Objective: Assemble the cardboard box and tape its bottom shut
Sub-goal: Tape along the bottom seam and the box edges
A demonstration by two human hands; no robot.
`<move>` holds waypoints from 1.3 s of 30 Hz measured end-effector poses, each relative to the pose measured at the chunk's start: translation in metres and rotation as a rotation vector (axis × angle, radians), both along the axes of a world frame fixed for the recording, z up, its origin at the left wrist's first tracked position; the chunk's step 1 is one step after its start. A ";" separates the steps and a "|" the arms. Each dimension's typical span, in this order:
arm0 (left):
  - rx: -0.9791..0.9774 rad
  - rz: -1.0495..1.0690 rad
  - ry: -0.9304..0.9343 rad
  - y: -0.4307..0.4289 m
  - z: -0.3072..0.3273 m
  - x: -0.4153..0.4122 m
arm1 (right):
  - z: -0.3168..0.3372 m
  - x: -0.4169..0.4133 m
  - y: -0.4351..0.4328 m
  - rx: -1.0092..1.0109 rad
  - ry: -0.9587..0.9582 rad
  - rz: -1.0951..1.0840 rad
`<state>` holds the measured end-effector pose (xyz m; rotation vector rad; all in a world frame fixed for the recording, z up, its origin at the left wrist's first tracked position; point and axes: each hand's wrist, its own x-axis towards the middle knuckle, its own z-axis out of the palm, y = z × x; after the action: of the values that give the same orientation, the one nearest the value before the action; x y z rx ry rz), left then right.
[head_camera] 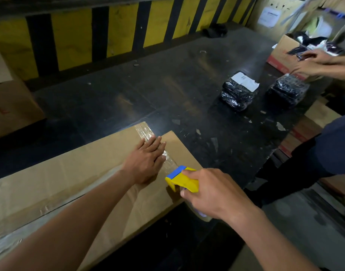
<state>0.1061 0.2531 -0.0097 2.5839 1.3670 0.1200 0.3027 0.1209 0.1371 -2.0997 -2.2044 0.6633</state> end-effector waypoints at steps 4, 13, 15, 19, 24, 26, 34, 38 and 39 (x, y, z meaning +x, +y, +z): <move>0.007 -0.013 0.018 -0.001 0.001 0.000 | -0.008 0.007 -0.024 -0.005 0.015 -0.033; 0.050 0.026 0.045 -0.026 0.020 0.015 | -0.023 0.002 -0.035 0.045 -0.052 -0.062; 0.056 -0.029 -0.074 -0.045 0.017 0.023 | -0.024 0.004 -0.035 0.057 -0.059 -0.052; -0.023 -0.095 -0.091 -0.056 0.002 0.019 | -0.023 0.002 -0.033 0.059 -0.043 -0.032; -0.037 -0.065 -0.163 -0.054 -0.002 0.017 | -0.011 0.017 -0.031 0.070 -0.034 -0.015; -0.058 -0.052 -0.184 -0.054 -0.004 0.017 | -0.006 0.022 -0.027 0.104 -0.021 -0.008; -0.076 -0.053 -0.150 -0.054 -0.002 0.017 | -0.019 0.033 -0.040 0.065 -0.004 -0.034; -0.071 -0.041 -0.154 -0.055 -0.001 0.017 | -0.032 0.027 -0.053 0.060 0.045 -0.053; -0.071 -0.037 -0.161 -0.055 -0.001 0.017 | -0.034 0.029 -0.058 0.064 0.055 -0.076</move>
<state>0.1234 0.1978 -0.0106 2.4798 1.2429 0.2631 0.3312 0.0631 0.1033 -2.0961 -2.0780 0.6287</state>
